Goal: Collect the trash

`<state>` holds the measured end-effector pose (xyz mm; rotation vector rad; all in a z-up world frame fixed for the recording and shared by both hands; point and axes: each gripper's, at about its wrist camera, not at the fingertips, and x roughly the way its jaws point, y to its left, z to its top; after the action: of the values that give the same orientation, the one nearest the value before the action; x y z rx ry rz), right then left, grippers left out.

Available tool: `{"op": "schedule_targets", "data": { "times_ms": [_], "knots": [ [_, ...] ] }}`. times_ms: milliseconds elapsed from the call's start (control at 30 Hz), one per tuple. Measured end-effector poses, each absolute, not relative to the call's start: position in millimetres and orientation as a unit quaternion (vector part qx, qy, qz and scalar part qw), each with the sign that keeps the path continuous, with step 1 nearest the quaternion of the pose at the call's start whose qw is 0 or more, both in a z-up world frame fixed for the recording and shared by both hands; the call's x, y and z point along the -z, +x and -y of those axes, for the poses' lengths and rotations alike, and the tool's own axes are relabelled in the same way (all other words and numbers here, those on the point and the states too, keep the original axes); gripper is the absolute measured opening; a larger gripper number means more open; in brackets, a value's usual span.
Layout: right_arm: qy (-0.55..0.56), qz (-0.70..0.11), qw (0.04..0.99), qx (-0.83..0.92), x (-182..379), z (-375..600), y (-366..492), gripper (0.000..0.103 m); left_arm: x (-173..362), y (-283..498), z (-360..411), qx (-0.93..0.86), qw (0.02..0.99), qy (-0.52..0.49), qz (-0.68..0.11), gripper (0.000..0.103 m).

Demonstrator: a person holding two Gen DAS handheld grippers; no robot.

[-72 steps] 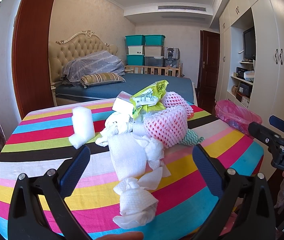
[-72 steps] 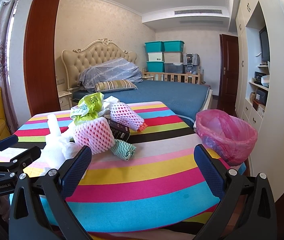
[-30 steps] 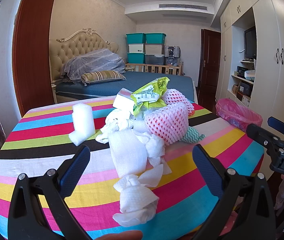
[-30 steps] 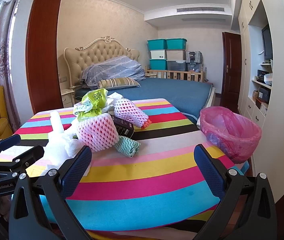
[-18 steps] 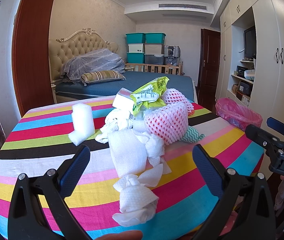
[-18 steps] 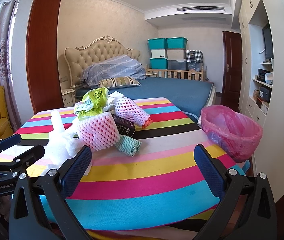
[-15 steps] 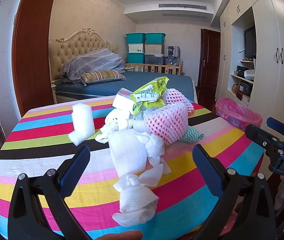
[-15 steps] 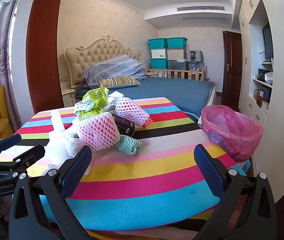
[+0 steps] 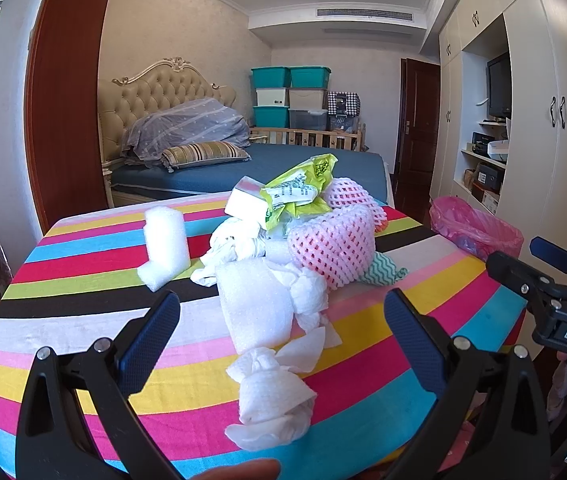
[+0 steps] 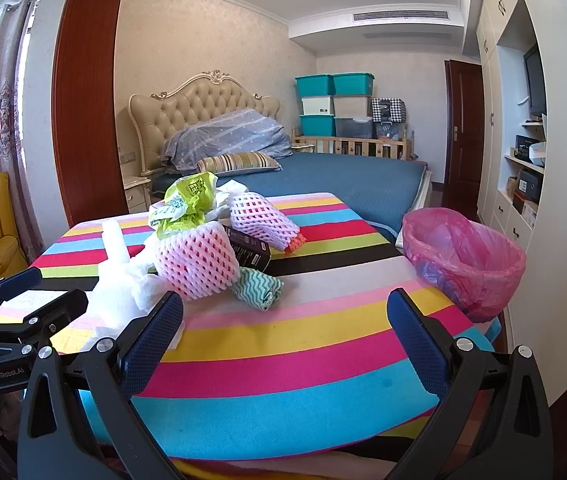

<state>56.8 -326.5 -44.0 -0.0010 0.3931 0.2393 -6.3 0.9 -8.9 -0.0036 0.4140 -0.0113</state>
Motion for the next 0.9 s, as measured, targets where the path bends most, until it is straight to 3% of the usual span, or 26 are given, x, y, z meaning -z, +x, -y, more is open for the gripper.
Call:
{"op": "schedule_targets", "data": {
  "times_ms": [667,900],
  "knots": [
    [0.007,-0.229,0.964,-0.133,62.7,325.1,71.9,0.096,27.3,2.2,-55.8,-0.029,0.959,-0.095,-0.267,0.098],
    [-0.005,-0.235,0.961,-0.148,69.2,316.2,82.8,0.096,32.1,12.3,-46.6,0.035,0.95,0.016,-0.31,0.098]
  ]
}}
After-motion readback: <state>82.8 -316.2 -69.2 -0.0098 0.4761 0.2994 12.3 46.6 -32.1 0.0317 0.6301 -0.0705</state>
